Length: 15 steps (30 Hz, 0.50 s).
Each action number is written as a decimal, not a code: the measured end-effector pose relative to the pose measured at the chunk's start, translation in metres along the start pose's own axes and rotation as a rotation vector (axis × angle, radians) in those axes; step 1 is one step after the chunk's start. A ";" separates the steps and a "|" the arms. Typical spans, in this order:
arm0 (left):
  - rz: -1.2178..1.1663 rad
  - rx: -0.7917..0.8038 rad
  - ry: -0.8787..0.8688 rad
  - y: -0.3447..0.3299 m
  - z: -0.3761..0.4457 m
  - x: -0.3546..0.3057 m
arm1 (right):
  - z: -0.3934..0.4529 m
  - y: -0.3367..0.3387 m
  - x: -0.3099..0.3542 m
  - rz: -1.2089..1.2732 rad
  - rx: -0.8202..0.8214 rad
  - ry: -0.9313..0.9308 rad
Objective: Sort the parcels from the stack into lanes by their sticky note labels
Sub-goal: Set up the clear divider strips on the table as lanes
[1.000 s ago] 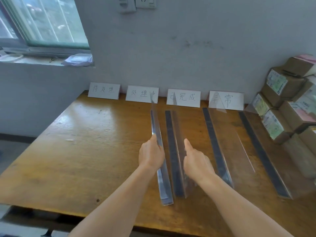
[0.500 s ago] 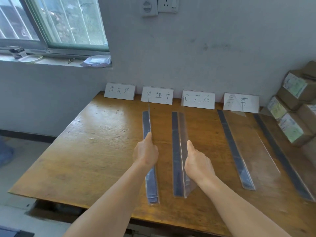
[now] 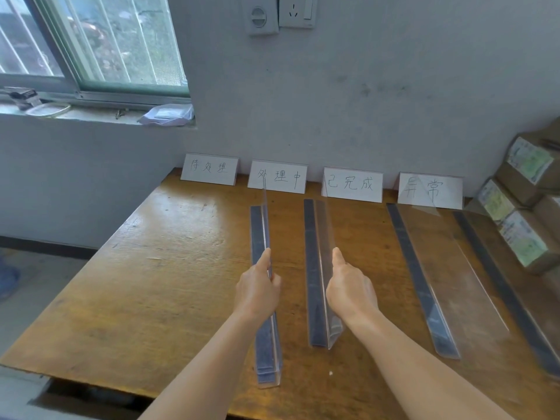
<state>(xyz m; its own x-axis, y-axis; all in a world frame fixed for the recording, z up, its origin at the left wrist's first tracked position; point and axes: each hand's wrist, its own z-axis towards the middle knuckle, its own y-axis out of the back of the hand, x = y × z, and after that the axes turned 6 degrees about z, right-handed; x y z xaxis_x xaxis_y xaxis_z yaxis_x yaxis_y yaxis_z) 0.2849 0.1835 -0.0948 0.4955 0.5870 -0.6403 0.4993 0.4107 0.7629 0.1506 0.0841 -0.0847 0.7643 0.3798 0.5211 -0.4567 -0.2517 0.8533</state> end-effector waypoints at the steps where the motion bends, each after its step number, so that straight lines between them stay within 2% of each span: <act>1: -0.006 0.001 -0.002 0.000 0.000 0.000 | 0.002 -0.001 0.001 -0.003 -0.005 0.000; 15: -0.101 0.030 -0.005 0.002 0.000 0.006 | 0.023 -0.002 0.006 -0.096 0.001 -0.016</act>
<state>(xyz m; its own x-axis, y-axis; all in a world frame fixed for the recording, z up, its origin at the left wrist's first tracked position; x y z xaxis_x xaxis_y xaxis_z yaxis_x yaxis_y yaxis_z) 0.2886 0.1875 -0.0970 0.4454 0.5398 -0.7143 0.5677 0.4467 0.6915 0.1671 0.0665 -0.0835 0.8117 0.3880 0.4366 -0.3806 -0.2157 0.8992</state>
